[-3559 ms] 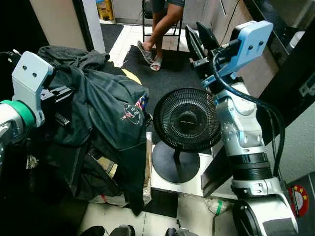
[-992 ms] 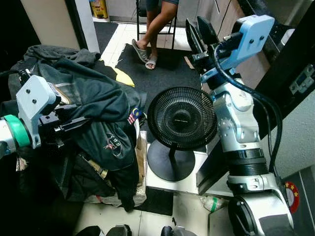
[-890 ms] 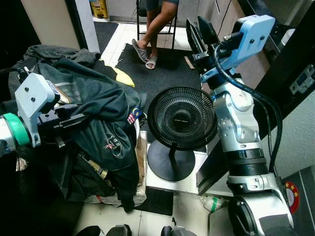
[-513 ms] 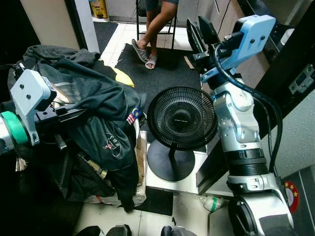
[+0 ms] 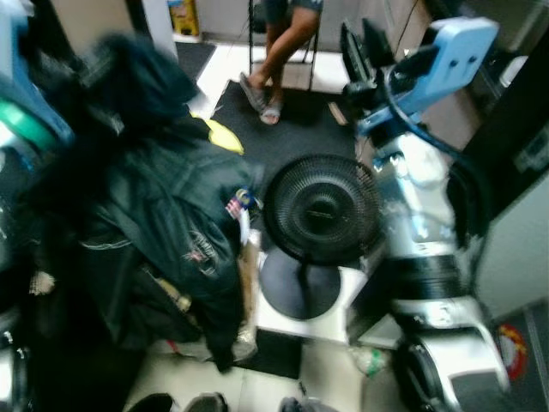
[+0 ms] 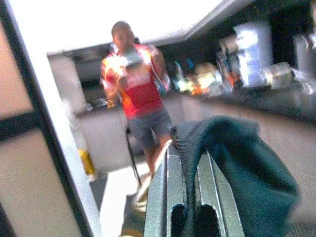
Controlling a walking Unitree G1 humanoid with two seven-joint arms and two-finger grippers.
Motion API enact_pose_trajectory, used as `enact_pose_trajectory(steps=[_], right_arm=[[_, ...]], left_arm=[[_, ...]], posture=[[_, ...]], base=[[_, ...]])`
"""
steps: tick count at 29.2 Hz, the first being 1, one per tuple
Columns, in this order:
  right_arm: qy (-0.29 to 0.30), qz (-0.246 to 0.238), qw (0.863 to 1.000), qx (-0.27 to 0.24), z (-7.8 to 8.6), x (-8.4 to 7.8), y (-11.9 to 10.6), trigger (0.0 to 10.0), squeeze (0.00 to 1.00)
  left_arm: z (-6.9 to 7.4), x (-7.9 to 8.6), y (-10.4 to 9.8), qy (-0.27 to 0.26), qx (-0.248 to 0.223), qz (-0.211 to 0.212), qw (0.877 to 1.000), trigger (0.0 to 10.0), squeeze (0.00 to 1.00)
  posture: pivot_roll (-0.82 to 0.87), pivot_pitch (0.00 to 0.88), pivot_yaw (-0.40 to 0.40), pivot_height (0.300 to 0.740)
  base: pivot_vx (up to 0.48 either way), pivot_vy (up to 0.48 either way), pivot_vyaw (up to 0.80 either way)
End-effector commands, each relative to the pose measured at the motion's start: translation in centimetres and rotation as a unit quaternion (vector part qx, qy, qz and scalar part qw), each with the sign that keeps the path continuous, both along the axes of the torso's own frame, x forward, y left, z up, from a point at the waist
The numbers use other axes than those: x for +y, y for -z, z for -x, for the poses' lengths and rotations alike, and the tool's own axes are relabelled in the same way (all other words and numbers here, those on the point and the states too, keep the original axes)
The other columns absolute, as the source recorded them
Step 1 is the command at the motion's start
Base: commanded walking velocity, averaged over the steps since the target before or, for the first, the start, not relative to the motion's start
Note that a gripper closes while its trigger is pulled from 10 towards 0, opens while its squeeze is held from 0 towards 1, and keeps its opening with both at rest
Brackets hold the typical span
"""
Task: Clothes washing
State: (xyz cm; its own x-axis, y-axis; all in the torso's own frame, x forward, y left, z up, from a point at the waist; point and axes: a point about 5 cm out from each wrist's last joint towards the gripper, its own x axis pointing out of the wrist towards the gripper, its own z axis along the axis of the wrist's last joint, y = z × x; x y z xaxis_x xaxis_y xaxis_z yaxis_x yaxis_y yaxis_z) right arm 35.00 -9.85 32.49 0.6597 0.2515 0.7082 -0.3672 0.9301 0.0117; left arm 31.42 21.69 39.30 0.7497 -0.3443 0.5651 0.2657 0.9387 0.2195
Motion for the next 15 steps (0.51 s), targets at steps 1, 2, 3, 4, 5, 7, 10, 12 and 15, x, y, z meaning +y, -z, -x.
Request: enact_pose_trajectory(steps=[1,2,3,4,5,7,10,12,15], right_arm=[[0.009,-0.007,1.0,-0.009,0.0,0.0,-0.4,10.0,0.0],[0.027,-0.025,0.999,-0.016,0.0,-0.3,-1.0,10.0,0.0],[0.032,-0.028,0.999,-0.018,0.0,-0.4,-1.1,10.0,0.0],[0.032,-0.028,0.999,-0.018,0.0,-0.4,-1.1,10.0,0.0],[0.033,-0.03,0.999,-0.018,0.1,-0.5,-1.2,10.0,0.0],[0.033,-0.028,0.999,-0.019,0.1,-0.5,-1.1,10.0,0.0],[0.033,-0.025,0.999,-0.019,0.1,-0.6,-1.0,10.0,0.0],[0.035,-0.026,0.999,-0.018,0.2,-0.7,-0.8,10.0,0.0],[0.037,-0.026,0.999,-0.016,0.1,-0.9,-0.7,10.0,0.0]], left_arm=[[-0.2,-0.1,-0.3,-0.014,0.0,0.011,1.0,10.0,0.0],[-1.3,-2.7,-3.4,0.013,0.006,0.087,0.996,10.0,0.0],[-1.5,-3.1,-4.4,0.012,0.009,0.108,0.994,10.0,0.0],[-1.5,-3.1,-4.4,0.012,0.009,0.108,0.994,10.0,0.0],[-1.6,-3.2,-4.9,0.008,0.009,0.121,0.993,10.0,0.0],[-1.7,-3.3,-4.8,-0.006,0.0,0.093,0.996,10.0,0.0],[-2.0,-3.7,-3.7,-0.024,-0.003,0.03,0.999,10.0,0.0],[-2.4,-4.1,-0.8,-0.049,0.012,-0.074,0.996,10.0,0.0],[-2.2,-4.4,1.3,-0.043,0.025,-0.138,0.989,10.0,0.0]], posture=[[0.15,0.038,0.026,0.74],[0.14,0.029,0.033,0.74],[0.14,0.028,0.034,0.74],[0.14,0.028,0.034,0.74],[0.14,0.028,0.034,0.74],[0.14,0.024,0.042,0.74],[0.14,0.027,0.045,0.74],[0.14,0.03,0.047,0.74],[0.14,0.034,0.044,0.74]], base=[[0.0,0.0,0.0],[0.0,0.0,0.0],[0.0,0.0,0.0],[0.0,0.0,0.0],[0.0,0.0,0.0],[0.0,0.0,0.0],[0.0,0.0,0.0],[0.0,0.0,0.0],[0.0,0.0,0.0]])
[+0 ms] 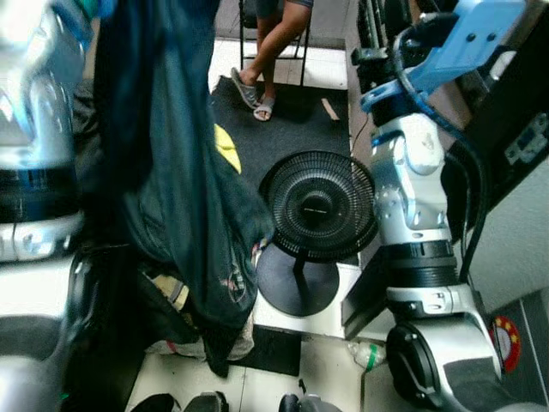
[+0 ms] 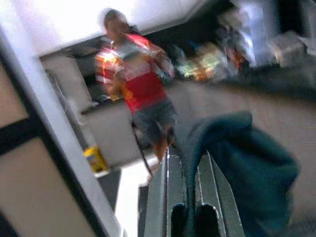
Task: Clothes washing
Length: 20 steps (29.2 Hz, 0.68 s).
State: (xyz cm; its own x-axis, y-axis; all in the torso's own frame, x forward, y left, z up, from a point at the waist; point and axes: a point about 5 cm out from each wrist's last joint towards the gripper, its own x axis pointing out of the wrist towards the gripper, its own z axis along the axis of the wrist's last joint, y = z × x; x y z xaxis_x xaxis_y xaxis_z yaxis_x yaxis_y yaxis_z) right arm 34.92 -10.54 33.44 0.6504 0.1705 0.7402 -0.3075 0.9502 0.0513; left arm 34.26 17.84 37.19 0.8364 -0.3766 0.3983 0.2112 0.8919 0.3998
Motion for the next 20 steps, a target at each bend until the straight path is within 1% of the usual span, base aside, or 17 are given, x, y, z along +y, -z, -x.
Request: enact_pose_trajectory(steps=[1,2,3,6,8,9,10,11,14,15,17,20], right_arm=[[0.006,0.001,1.0,0.001,0.0,-0.2,0.4,10.0,0.0],[0.008,0.001,1.0,0.002,0.0,-0.3,0.4,10.0,0.0],[0.009,0.001,1.0,0.002,-0.1,-0.4,0.5,10.0,0.0],[0.009,0.001,1.0,0.003,-0.1,-0.4,0.4,10.0,0.0],[0.008,0.001,1.0,0.003,-0.2,-0.3,0.4,10.0,0.0],[0.008,0.001,1.0,0.004,-0.3,-0.3,0.4,10.0,0.0],[0.007,0.002,1.0,0.005,-0.3,-0.2,0.4,10.0,0.0],[0.007,0.002,1.0,0.005,-0.3,-0.2,0.4,10.0,0.0],[0.011,0.002,1.0,0.008,-0.4,-0.2,0.4,10.0,0.0],[0.012,0.001,1.0,0.008,-0.4,-0.2,0.4,10.0,0.0],[0.013,0.0,1.0,0.008,-0.3,-0.3,0.3,10.0,0.0],[0.015,-0.01,1.0,0.011,-0.4,-0.7,0.2,10.0,0.0]], left_arm=[[0.8,-0.6,0.5,0.017,-0.009,-0.058,0.998,10.0,0.0],[1.1,-0.4,1.7,0.019,0.007,-0.078,0.997,10.0,0.0],[1.2,-0.4,2.3,0.018,0.018,-0.088,0.996,10.0,0.0],[1.2,-0.1,2.6,0.011,0.023,-0.087,0.996,10.0,0.0],[1.3,0.7,2.3,-0.004,0.022,-0.055,0.998,10.0,0.0],[1.4,1.0,1.9,-0.013,0.016,-0.029,0.999,10.0,0.0],[1.4,1.2,1.6,-0.018,0.013,-0.012,1.0,10.0,0.0],[1.4,1.2,1.6,-0.018,0.013,-0.012,1.0,10.0,0.0],[1.7,1.8,0.7,-0.023,-0.012,0.071,0.997,10.0,0.0],[2.0,1.8,0.5,-0.015,-0.023,0.088,0.996,10.0,0.0],[2.2,1.8,0.4,-0.006,-0.033,0.093,0.995,10.0,0.0],[2.4,2.0,0.5,-0.005,-0.034,0.1,0.994,10.0,0.0]], posture=[[0.14,0.035,0.043,0.74],[0.15,0.036,0.038,0.74],[0.15,0.036,0.038,0.74],[0.15,0.034,0.036,0.74],[0.15,0.033,0.031,0.74],[0.15,0.032,0.029,0.74],[0.15,0.032,0.029,0.74],[0.15,0.032,0.029,0.74],[0.15,0.03,0.027,0.74],[0.15,0.03,0.027,0.74],[0.15,0.03,0.027,0.74],[0.15,0.03,0.027,0.74]], base=[[0.0,0.0,0.0],[0.0,0.0,0.0],[0.0,0.0,0.0],[0.0,0.0,0.0],[0.0,0.0,0.0],[0.0,0.0,0.0],[0.0,0.0,0.0],[0.0,0.0,0.0],[0.0,0.0,0.0],[0.0,0.0,-0.48],[0.0,0.0,-0.48],[0.0,0.0,-0.69]])
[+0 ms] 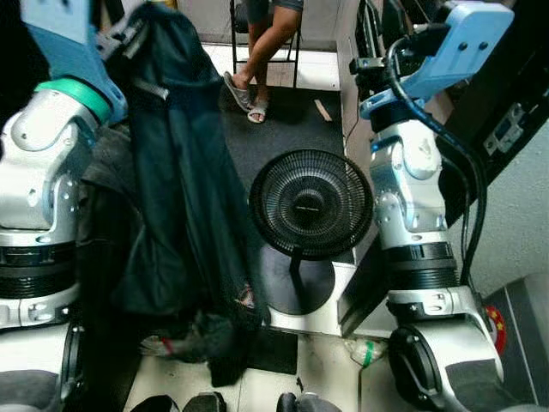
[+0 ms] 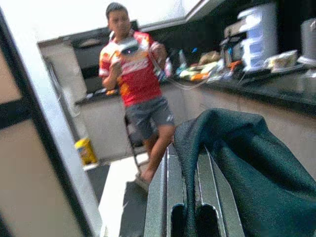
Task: Clothes washing
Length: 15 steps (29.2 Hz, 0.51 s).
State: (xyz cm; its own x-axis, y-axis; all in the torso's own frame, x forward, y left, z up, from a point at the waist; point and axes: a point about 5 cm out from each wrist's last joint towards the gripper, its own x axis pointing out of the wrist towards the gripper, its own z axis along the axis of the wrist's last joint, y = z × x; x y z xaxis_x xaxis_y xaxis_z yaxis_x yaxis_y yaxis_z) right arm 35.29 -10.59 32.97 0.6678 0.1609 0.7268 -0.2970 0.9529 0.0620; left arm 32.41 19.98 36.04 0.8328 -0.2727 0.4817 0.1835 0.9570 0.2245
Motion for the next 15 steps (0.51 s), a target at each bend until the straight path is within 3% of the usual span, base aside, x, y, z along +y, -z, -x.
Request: enact_pose_trajectory(steps=[1,15], right_arm=[[0.012,-0.007,1.0,0.0,-0.06,-0.66,-0.25,10.0,0.0],[0.015,-0.008,1.0,-0.003,0.02,-0.7,-0.21,10.0,0.0]], left_arm=[[0.52,-0.17,-0.61,0.005,-0.021,0.005,1.0,10.0,0.0],[0.48,0.12,-0.85,0.006,-0.014,0.01,1.0,10.0,0.0]], posture=[[0.15,0.031,0.027,0.74],[0.15,0.041,0.039,0.74]], base=[[0.0,0.0,-0.8],[0.0,0.0,-0.8]])
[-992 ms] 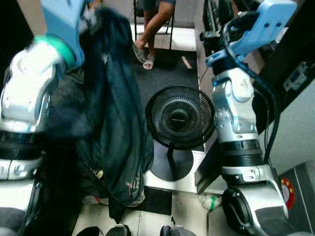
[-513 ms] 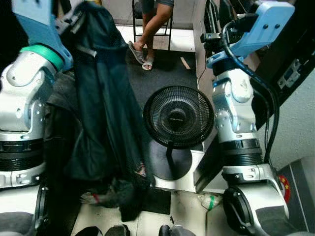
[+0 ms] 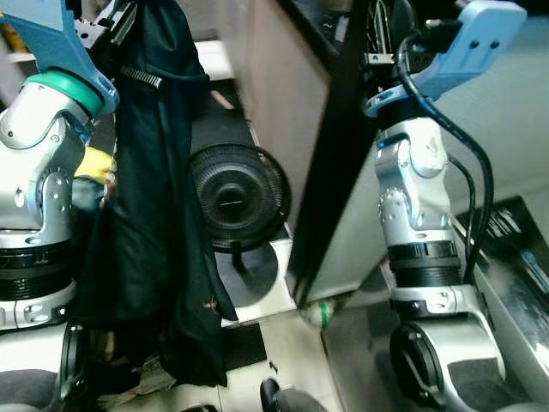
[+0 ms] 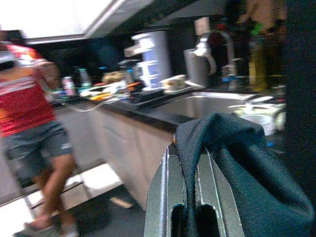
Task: Clothes washing
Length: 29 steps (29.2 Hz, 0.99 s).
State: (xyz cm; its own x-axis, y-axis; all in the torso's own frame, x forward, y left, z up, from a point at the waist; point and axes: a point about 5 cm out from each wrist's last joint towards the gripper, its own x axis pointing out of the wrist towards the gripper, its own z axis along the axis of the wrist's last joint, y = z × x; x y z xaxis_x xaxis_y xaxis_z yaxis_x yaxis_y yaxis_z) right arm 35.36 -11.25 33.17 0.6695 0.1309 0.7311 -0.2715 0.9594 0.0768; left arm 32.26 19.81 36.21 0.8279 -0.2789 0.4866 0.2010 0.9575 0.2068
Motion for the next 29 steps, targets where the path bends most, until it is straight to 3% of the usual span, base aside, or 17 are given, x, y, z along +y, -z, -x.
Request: enact_pose_trajectory(steps=[1,29], right_arm=[[0.002,-0.001,1.0,-0.001,0.1,-0.1,0.0,10.0,0.0],[0.004,-0.008,1.0,0.003,0.0,-0.3,0.2,10.0,0.0]], left_arm=[[0.3,0.4,-0.7,-0.004,-0.014,0.001,1.0,10.0,0.0],[-0.1,1.1,0.6,-0.016,0.01,-0.012,1.0,10.0,0.0]], posture=[[0.15,0.041,0.039,0.74],[0.15,0.051,0.049,0.74]], base=[[0.0,0.0,-0.8],[0.0,0.0,-0.8]])
